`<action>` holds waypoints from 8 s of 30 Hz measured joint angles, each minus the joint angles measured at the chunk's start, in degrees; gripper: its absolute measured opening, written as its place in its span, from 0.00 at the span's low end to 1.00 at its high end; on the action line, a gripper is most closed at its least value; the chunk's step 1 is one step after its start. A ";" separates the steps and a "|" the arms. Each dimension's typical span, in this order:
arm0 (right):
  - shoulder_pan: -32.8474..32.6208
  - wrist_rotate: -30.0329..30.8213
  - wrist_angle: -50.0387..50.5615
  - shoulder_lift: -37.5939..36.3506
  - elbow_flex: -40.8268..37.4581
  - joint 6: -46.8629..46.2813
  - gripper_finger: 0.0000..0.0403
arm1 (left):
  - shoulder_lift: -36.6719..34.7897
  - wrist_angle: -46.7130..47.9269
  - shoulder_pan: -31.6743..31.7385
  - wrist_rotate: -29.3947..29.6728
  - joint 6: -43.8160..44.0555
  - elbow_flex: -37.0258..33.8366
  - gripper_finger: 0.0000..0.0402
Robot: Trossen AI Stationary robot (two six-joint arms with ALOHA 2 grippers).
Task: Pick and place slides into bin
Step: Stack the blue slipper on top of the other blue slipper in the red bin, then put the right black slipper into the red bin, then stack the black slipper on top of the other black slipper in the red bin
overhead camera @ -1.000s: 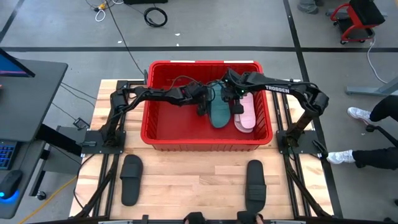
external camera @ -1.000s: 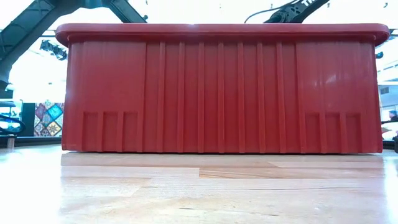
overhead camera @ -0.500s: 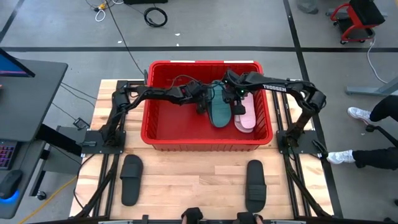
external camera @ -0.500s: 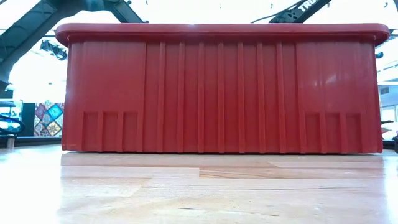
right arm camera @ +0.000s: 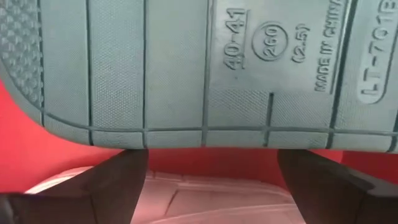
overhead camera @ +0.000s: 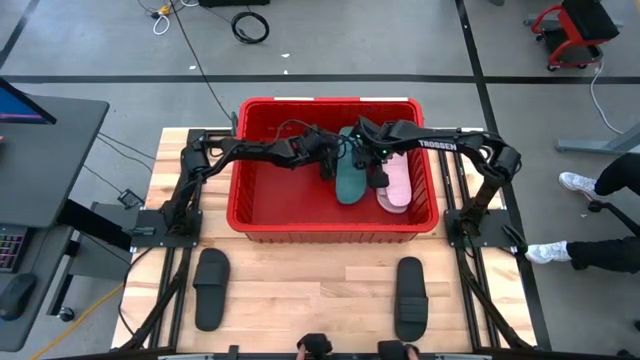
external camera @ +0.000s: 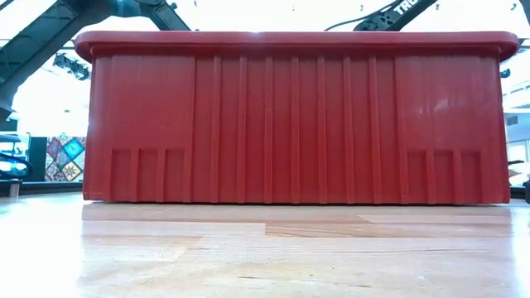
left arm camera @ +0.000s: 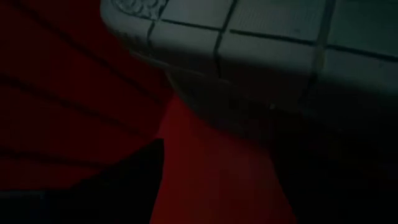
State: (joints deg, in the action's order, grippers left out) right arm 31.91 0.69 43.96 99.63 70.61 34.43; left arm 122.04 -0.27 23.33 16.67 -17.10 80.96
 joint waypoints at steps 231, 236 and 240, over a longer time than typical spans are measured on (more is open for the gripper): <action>-31.34 11.54 9.16 6.89 54.90 -35.05 0.82 | -58.66 71.25 -70.09 -12.66 69.47 8.60 0.53; -39.06 20.26 10.59 5.08 54.95 -42.27 0.83 | -52.27 77.30 -81.14 -7.57 78.44 8.60 0.56; -43.70 25.67 10.82 4.98 54.95 -45.35 0.83 | -45.81 81.93 -84.85 -5.76 81.00 8.60 0.63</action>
State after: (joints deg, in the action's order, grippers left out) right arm -11.79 26.36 54.78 104.62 125.56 -10.92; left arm 76.23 81.66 -61.52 10.90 63.90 89.56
